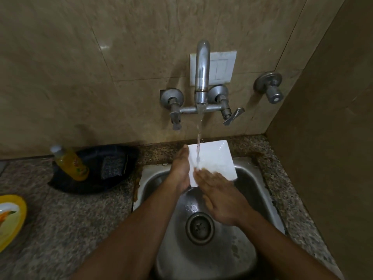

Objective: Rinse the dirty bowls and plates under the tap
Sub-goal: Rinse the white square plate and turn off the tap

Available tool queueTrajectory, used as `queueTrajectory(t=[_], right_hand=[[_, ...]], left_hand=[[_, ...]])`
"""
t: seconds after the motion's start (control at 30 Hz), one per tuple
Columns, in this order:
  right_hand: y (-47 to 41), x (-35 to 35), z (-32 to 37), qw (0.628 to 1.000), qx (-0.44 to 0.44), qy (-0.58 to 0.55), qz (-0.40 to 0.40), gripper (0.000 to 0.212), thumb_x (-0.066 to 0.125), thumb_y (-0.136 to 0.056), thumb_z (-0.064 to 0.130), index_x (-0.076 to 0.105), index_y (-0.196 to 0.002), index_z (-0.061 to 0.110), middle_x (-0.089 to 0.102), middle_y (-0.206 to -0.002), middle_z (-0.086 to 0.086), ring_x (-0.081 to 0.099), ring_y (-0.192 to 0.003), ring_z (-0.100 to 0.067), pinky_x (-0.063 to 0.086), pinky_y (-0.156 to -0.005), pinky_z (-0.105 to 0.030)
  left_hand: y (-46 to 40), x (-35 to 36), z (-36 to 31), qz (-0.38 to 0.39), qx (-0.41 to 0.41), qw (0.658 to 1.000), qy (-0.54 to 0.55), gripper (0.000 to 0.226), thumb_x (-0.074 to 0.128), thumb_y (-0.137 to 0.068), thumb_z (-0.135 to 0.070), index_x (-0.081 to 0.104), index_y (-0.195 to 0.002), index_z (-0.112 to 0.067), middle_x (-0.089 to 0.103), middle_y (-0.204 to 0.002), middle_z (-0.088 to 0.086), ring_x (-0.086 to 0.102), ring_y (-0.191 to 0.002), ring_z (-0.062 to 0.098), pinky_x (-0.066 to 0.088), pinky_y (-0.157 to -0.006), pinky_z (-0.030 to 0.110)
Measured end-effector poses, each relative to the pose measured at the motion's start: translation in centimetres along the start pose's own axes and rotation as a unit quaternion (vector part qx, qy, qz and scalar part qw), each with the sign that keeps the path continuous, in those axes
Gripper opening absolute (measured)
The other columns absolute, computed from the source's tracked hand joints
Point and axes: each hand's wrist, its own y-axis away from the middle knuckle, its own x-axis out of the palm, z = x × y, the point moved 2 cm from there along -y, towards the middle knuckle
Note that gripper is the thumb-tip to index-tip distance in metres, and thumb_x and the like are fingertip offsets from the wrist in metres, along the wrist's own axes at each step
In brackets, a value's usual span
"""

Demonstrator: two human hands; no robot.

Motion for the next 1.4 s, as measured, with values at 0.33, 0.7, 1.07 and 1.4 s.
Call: queueTrajectory(t=[0.33, 0.7, 1.07, 1.4], right_hand=[[0.4, -0.1, 1.4, 0.998, 0.000, -0.059, -0.014, 0.073, 0.024, -0.086, 0.036, 0.016, -0.155, 0.016, 0.012, -0.161, -0.001, 0.011, -0.148, -0.012, 0.009, -0.122, -0.035], [-1.7, 0.8, 2.7, 0.988, 0.136, -0.017, -0.066, 0.073, 0.009, -0.091, 0.047, -0.008, -0.154, 0.014, -0.018, -0.160, -0.001, -0.016, -0.148, -0.015, -0.003, -0.121, -0.039], [-0.4, 1.7, 3.2, 0.998, 0.041, -0.026, -0.043, 0.069, 0.015, -0.094, 0.042, 0.001, -0.155, 0.015, -0.008, -0.162, -0.002, -0.010, -0.149, -0.013, 0.005, -0.122, -0.039], [-1.3, 1.6, 2.0, 0.991, 0.116, -0.024, -0.055, 0.071, 0.012, -0.093, 0.048, 0.002, -0.156, 0.016, -0.006, -0.162, -0.004, -0.005, -0.150, -0.017, 0.003, -0.122, -0.039]], left_hand=[[3.5, -0.1, -0.5, -0.003, -0.021, 1.000, -0.019, 0.060, 0.046, -0.090, -0.064, 0.063, -0.122, -0.015, 0.071, -0.113, 0.015, 0.068, -0.104, 0.036, 0.052, -0.096, 0.051], [5.7, 1.4, -1.2, -0.031, 0.036, 0.995, -0.086, 0.044, 0.039, -0.102, -0.045, 0.054, -0.135, -0.019, 0.061, -0.130, 0.004, 0.061, -0.109, 0.019, 0.048, -0.096, 0.032], [6.6, -1.5, -0.5, -0.071, 0.050, 0.983, -0.159, 0.033, 0.039, -0.103, -0.042, 0.057, -0.121, -0.021, 0.060, -0.114, -0.005, 0.057, -0.103, 0.015, 0.041, -0.098, 0.029], [7.3, -2.8, -1.2, -0.127, 0.117, 0.964, -0.204, 0.043, 0.039, -0.104, -0.037, 0.056, -0.133, -0.010, 0.057, -0.134, 0.005, 0.052, -0.120, 0.023, 0.037, -0.098, 0.027]])
